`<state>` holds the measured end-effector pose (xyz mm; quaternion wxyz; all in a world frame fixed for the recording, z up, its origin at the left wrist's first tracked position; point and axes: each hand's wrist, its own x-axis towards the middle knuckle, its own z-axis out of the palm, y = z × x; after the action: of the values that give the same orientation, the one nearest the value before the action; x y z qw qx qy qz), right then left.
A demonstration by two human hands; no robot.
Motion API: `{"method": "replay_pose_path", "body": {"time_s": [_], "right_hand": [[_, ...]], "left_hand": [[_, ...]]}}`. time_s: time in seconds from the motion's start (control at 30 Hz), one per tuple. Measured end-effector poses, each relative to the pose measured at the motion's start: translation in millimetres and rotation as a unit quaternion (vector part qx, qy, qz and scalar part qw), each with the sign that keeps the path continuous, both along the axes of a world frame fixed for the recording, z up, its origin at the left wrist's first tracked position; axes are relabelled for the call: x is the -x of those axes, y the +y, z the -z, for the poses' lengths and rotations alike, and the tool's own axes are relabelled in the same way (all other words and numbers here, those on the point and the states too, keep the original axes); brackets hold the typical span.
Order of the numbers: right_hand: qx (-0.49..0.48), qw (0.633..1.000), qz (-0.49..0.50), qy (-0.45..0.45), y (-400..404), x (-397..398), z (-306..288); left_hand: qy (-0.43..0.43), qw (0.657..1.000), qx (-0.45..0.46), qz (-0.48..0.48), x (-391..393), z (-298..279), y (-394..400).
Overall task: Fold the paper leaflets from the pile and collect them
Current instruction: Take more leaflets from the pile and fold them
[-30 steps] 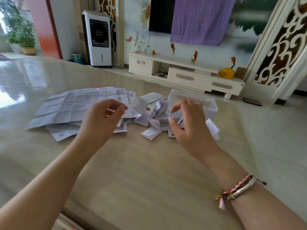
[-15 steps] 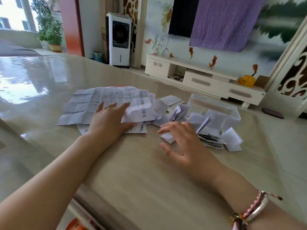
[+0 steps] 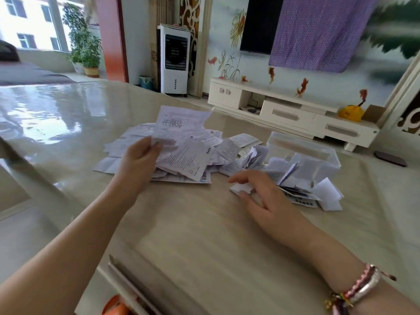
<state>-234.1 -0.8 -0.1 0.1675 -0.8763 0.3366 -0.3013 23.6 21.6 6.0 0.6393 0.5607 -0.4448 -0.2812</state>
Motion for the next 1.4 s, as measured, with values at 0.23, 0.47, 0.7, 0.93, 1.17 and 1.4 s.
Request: {"method": "replay_pose_path", "body": {"time_s": [0.23,0.47,0.7,0.93,1.17,1.4], "right_hand": [[-0.116,0.987,0.005,-0.114,-2,1,-3],[-0.137,0.982,0.016,-0.130,-11,-5,2],[-0.136,0.990,0.043,0.007,-15,3,-9],[-0.127,0.985,0.084,-0.083,-13,14,-10],[-0.135,0.981,0.101,-0.092,-10,6,-9],[-0.100,0.986,0.129,-0.026,-7,1,0]], "left_hand": [[0.133,0.972,0.029,0.190,2,5,22],[0.050,0.948,0.004,0.313,-15,14,39],[-0.207,0.934,-0.049,0.288,-3,4,52],[-0.216,0.959,-0.078,0.165,-2,7,47],[-0.160,0.978,-0.096,0.091,-11,11,42],[-0.353,0.927,-0.111,-0.058,-14,17,41]]}}
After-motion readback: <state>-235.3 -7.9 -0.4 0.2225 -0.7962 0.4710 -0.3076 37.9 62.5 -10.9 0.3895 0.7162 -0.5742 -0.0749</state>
